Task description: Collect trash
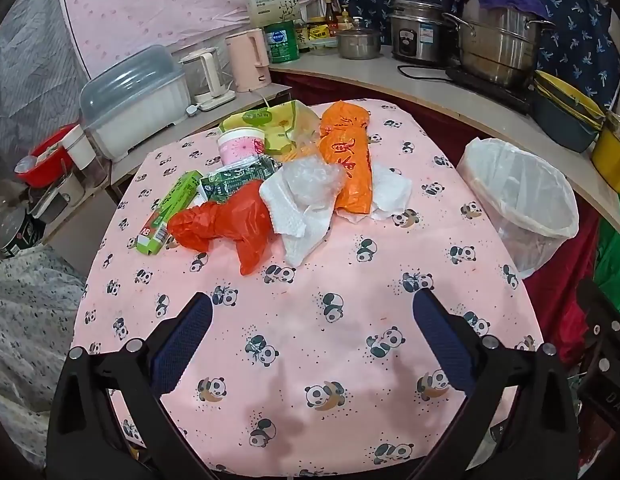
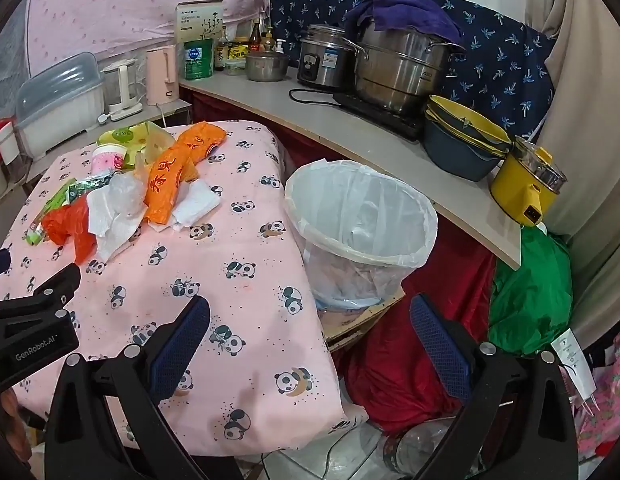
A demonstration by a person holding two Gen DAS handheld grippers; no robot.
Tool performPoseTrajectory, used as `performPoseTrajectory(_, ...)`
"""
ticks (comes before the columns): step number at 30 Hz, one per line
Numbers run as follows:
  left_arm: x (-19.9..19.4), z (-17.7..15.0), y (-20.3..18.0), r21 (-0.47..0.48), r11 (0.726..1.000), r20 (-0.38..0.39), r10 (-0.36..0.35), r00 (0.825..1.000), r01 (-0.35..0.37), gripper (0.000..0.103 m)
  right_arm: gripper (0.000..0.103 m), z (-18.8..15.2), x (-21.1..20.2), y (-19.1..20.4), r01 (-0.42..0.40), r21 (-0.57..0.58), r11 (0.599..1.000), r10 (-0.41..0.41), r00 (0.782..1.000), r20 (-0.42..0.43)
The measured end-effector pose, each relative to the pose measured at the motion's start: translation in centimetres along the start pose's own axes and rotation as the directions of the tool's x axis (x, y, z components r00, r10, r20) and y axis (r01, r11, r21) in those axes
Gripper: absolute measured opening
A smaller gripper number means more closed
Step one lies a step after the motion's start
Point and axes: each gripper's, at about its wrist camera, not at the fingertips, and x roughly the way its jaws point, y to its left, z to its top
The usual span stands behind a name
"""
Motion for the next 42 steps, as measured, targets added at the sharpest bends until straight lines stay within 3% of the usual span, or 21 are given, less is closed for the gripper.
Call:
performPoseTrajectory(27,-0.8,0.1,-1.0,-0.012,1.000,0.008,-0.017,1.000,0.017,0.096,0.096,0.3,-0.4,0.9,-0.024,-0.019,1.000,0.024,1.000,0.010)
performPoseTrajectory(42,-0.6,-0.3,0.6,-0.039,0.999,-0.004,-0.022,1.000,0.022,0.096,0.096,0.1,-0.5,1.3,-0.039,-0.035,0.999,0.039,0.999,0.010)
